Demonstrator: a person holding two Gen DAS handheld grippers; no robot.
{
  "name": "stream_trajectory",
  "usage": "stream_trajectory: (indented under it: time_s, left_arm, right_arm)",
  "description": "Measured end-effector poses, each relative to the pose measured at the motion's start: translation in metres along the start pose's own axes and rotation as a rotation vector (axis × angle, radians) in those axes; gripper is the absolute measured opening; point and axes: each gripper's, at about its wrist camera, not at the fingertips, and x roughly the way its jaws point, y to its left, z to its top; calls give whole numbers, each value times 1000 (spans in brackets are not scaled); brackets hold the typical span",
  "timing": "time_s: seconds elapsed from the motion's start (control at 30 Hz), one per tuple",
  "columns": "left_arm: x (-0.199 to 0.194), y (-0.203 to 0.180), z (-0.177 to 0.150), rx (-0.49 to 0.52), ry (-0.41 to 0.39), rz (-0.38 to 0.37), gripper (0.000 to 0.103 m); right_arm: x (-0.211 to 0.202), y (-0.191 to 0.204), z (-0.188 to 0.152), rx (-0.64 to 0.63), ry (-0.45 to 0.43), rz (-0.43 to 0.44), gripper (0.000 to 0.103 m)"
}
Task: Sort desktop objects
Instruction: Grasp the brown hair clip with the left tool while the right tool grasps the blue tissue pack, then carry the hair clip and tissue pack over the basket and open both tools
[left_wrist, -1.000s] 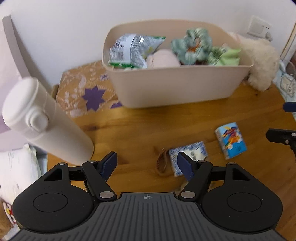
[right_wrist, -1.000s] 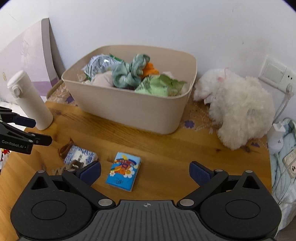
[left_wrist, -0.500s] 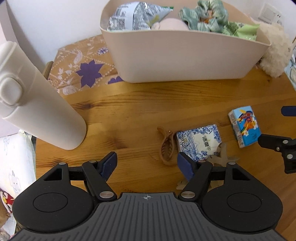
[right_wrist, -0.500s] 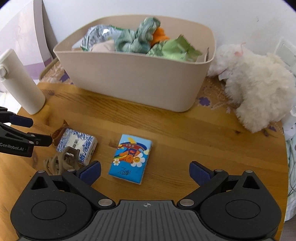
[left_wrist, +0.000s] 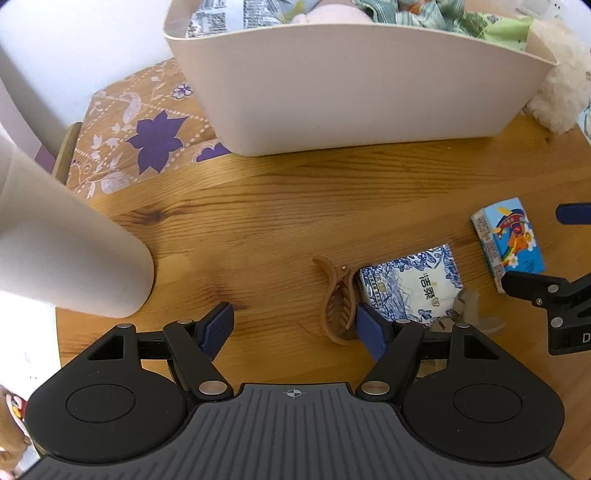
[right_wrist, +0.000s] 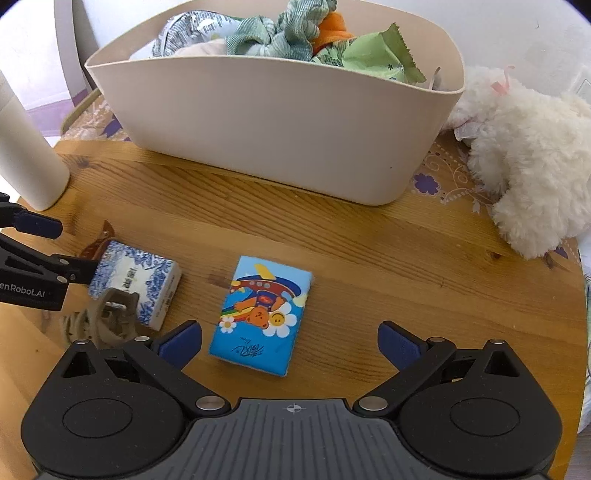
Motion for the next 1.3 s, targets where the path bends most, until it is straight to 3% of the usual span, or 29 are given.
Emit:
stream_trajectory:
  time_s: [0.2, 0.27, 0.4, 0.5, 0.6, 0.67, 0.7, 0.73, 1.3]
  left_arm:
    - [7, 0, 5, -6, -5, -15, 73]
    - [8, 1, 6, -17, -12, -31, 67]
    - [7, -1, 6, -29, -16, -47, 60]
    - [5, -3, 6, -18, -19, -55, 52]
    - [2, -2, 5, -9, -29, -59, 37]
    - [1, 0, 4, -13, -37, -58, 20]
    - [1, 1, 3, -21, -38, -57, 20]
    - [1, 2, 2, -29, -39, -55, 20]
    - [-22, 5, -22, -17, -40, -68, 20]
  right_arm:
    - [6, 2, 1, -8, 3, -2, 103]
    - [7, 3, 1, -8, -1, -6, 103]
    - [10, 1, 2, 6, -1, -15, 88]
    - [11, -2, 1, 22, -1, -18, 85]
    - [9, -4, 0, 28, -12, -13, 68]
    - [6, -4, 1, 34, -25, -18, 53]
    - [5, -5, 2, 31, -27, -18, 45]
    - [4, -5, 2, 27, -26, -18, 43]
    - [-23, -21, -19, 64, -36, -9, 43]
